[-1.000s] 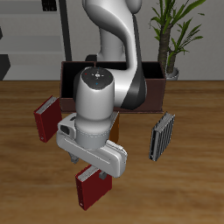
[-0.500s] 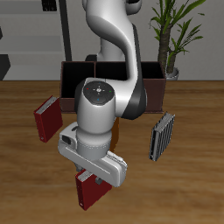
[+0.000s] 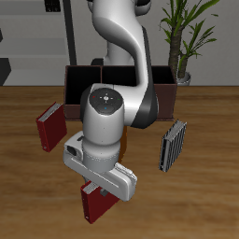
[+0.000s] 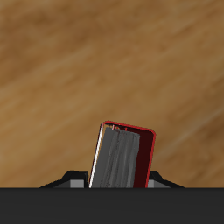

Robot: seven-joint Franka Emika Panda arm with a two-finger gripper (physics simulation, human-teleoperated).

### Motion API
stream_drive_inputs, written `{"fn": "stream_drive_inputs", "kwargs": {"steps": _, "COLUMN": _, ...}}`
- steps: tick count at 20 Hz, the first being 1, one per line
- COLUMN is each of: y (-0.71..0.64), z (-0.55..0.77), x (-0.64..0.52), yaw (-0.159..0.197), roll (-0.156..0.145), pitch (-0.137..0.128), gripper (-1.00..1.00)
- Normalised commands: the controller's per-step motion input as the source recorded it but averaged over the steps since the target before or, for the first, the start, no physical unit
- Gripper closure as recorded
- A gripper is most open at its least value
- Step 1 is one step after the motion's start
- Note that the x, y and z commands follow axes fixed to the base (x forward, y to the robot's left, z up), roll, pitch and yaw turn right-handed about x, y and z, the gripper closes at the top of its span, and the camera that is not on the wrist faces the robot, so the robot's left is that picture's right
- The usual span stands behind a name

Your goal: Place the left red book into the back desk caddy's back compartment

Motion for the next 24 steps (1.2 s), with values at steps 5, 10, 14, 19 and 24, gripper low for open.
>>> {"fn": "stream_drive_inputs", "kwargs": {"steps": 5, "y": 0.03, "z": 0.47, "x": -0.08, "yaw": 0.058, "roll": 0.001, "pitch": -0.060, "gripper": 1.00}}
{"fn": "stream_drive_inputs", "kwargs": {"steps": 10, "y": -0.01, "z": 0.64, "x": -0.16, "yaw": 0.069, "roll": 0.000, "pitch": -0.071, "gripper": 1.00}}
{"fn": "stream_drive_inputs", "kwargs": {"steps": 14, "y": -0.05, "z": 0.50, "x": -0.19, "yaw": 0.051, "roll": 0.007, "pitch": -0.058, "gripper": 1.00}}
{"fn": "stream_drive_inputs", "kwargs": {"steps": 19, "y": 0.06, "z": 0.54, "x": -0.31, "yaw": 0.071, "roll": 0.011, "pitch": -0.052, "gripper": 1.00}}
{"fn": "stream_drive_inputs", "kwargs": {"steps": 24, "y": -0.09, "z": 0.56, "x": -0.41, "yaw": 0.020, "roll": -0.007, "pitch": -0.055, "gripper": 1.00}}
